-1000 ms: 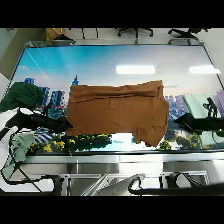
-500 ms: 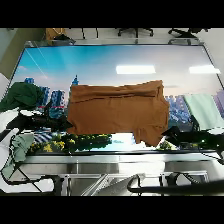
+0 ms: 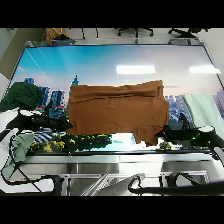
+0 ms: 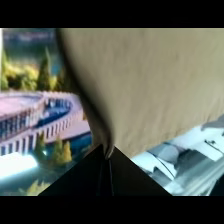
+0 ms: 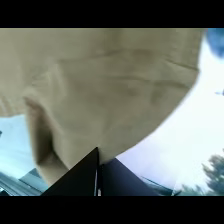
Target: Fold the shirts.
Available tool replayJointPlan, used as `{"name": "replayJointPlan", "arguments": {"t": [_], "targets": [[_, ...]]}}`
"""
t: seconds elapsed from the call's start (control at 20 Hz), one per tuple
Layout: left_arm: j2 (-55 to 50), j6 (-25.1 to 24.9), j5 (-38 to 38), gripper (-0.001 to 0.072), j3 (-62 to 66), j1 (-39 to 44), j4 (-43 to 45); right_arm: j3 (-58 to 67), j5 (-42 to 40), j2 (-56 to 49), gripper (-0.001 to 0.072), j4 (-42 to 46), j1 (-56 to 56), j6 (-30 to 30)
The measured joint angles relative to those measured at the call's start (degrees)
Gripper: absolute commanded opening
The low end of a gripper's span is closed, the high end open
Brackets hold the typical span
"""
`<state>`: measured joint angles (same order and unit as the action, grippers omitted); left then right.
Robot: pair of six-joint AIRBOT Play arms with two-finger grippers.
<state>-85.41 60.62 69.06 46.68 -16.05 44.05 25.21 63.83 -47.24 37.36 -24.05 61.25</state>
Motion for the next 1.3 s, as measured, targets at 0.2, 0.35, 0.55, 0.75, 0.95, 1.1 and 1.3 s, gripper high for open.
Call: {"name": "replayJointPlan", "arguments": {"t": [0.2, 0.35, 0.55, 0.75, 0.95, 1.1, 1.3], "targets": [[3.61, 4.31, 2.80, 0.0010, -0.63, -1.07, 6.80, 2.03, 1.25, 4.74, 0.0015, 10.01, 0.33, 6.82], [8.55, 9.29, 4.83, 0.0011, -3.15, -2.38, 14.95, 2.60, 5.51, 8.02, 0.0015, 21.20, 0.44, 15.74], [14.84, 13.03, 7.50, 0.0010, -7.28, -5.25, 21.35, 3.04, 11.87, 13.81, 0.0014, 27.71, 0.52, 21.59], [19.87, 14.34, 9.07, 0.0010, -4.83, -6.75, 20.15, 8.17, 12.00, 19.21, 0.0014, 25.16, 0.55, 19.08], [18.49, 14.69, 9.25, 0.0010, 5.27, -3.50, 17.70, 16.76, 4.44, 15.82, 0.0016, 14.01, 0.55, 9.62], [12.61, 15.43, 7.98, 0.0011, 13.70, 0.55, 16.83, 20.59, -0.20, 7.56, 0.0016, 3.76, 0.55, 1.20], [1.22, 16.57, 5.46, 0.0012, 23.34, 4.33, 16.26, 22.36, -5.03, -5.97, 0.0017, -6.91, 0.55, -9.66]]}}
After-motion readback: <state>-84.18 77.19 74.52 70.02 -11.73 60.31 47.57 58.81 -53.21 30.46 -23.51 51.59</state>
